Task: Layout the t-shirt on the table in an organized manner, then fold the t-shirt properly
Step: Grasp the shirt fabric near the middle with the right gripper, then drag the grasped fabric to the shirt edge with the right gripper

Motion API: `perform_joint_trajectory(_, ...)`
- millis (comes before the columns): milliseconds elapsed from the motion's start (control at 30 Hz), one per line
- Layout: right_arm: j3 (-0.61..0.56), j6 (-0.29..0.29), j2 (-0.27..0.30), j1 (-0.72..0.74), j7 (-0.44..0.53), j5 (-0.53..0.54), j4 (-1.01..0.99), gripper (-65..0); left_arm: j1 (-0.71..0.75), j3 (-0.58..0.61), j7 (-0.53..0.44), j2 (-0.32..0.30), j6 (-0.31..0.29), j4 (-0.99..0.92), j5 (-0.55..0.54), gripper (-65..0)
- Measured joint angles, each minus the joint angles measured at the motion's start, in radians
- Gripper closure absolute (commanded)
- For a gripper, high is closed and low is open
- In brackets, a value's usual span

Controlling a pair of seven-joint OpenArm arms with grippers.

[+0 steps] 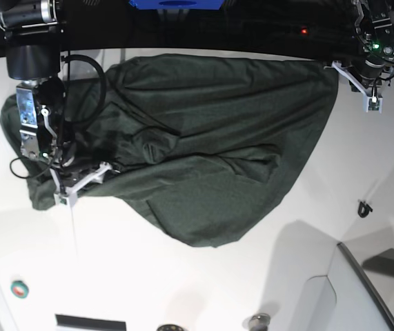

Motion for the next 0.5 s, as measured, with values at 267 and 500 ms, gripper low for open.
perform_joint_trajectory(267, 0.000, 0.000, 0.001, 0.041, -0.037, -0.001, -0.008, -0.3, 0.016, -0.005, 0.000, 0.000, 0.000, -0.002, -0.003, 0.0)
perform_joint_trajectory(500, 0.000, 0.000, 0.000, 0.057, -0.065, 0.000, -0.008, -16.4, 0.014, -0.006, 0.000, 0.000, 0.000, -0.002, -0.002, 0.0)
